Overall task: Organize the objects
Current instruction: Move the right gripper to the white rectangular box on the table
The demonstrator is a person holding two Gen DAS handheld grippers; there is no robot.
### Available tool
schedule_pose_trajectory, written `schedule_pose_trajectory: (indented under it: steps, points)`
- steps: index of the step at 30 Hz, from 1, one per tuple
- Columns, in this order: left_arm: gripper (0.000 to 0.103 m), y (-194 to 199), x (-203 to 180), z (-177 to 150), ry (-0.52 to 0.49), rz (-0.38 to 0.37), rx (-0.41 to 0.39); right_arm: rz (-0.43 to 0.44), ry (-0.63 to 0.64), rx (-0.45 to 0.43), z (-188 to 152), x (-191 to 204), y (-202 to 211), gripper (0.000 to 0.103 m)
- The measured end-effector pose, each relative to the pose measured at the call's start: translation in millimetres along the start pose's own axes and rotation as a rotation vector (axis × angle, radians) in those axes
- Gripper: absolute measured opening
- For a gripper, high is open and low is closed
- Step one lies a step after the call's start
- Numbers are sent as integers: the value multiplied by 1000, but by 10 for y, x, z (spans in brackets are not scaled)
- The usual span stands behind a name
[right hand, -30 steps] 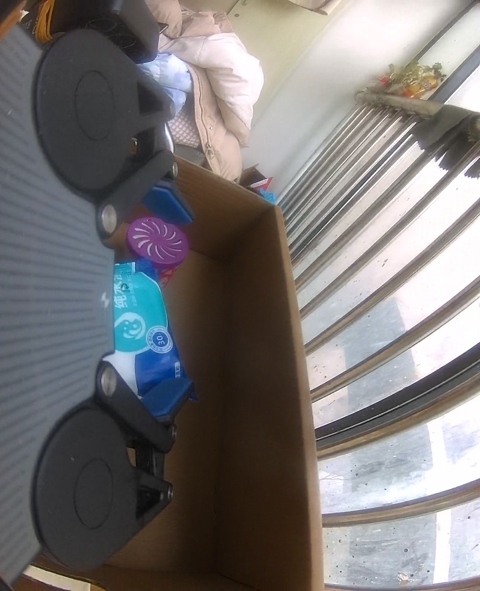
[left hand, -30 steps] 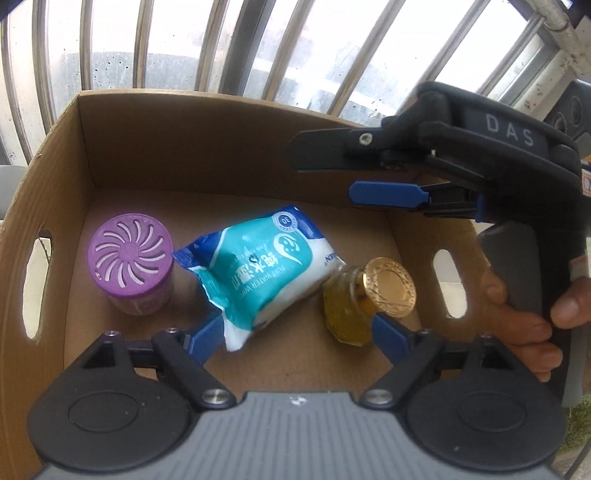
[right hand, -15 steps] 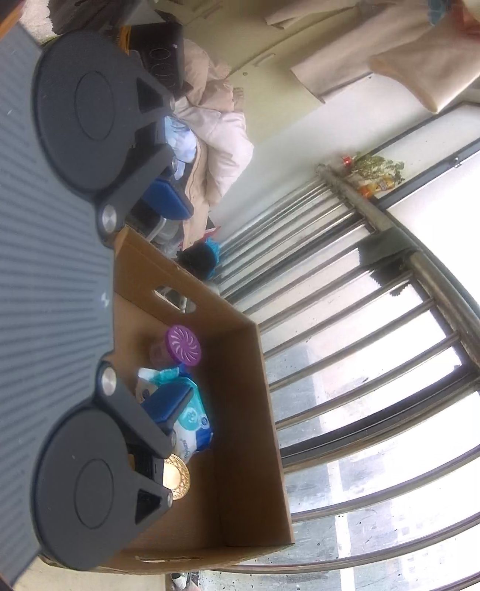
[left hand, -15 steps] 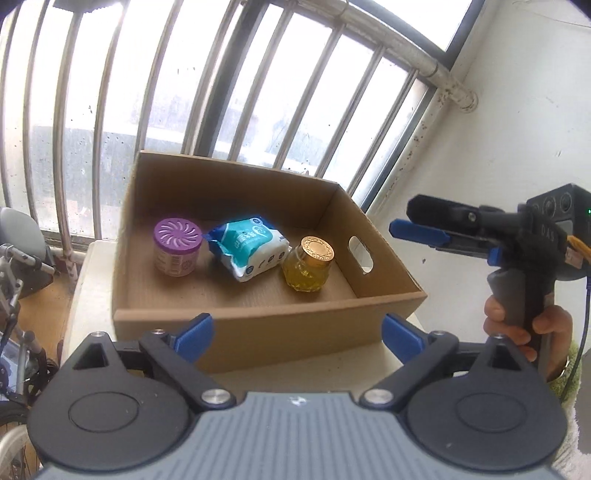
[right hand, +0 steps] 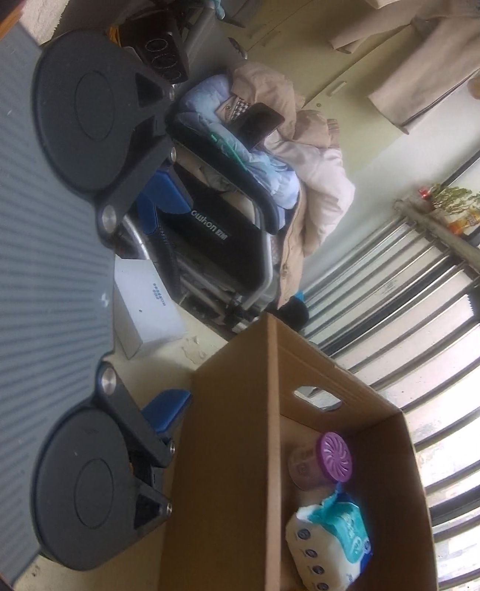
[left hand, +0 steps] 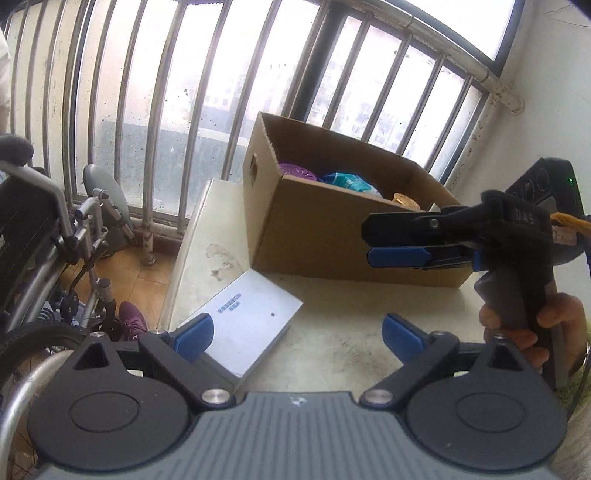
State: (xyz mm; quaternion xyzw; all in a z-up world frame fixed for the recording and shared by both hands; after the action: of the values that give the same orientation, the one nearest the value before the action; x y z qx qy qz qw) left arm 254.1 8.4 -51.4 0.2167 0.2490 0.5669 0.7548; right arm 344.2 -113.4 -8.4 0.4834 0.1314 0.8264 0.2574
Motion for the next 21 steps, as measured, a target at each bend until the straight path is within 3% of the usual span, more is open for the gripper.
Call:
schedule_pose_trajectory:
  steps: [6,10,16,21]
  points:
    - [99,-48,222,-199,19,15,28,-43,-42,105,-165,-80,-644,102]
    - [98,-140,224,-261,35,-27,42,-75,-45,157,-243,-98,-890,102]
    - [98,-241,132,-320,15,-85,62,-80,-41,205,-311,-43,-1025,102]
    - [99,-287,109,-360,12,-87,76,-73,-55,226,-360,-44,-1033,102]
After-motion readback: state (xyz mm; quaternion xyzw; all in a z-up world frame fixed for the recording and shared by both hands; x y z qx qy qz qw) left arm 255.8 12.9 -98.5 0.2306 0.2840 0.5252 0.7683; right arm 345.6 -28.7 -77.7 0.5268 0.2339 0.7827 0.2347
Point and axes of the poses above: each gripper's, at about its wrist camera, not at the fingertips, and y roughly against the way its jaws point, x to its left, z to its top, the point moved 10 cm from there along -y, roughly the way its jaws point, and after that the axes turned 13 degrees about -y, right-handed, at the moved point
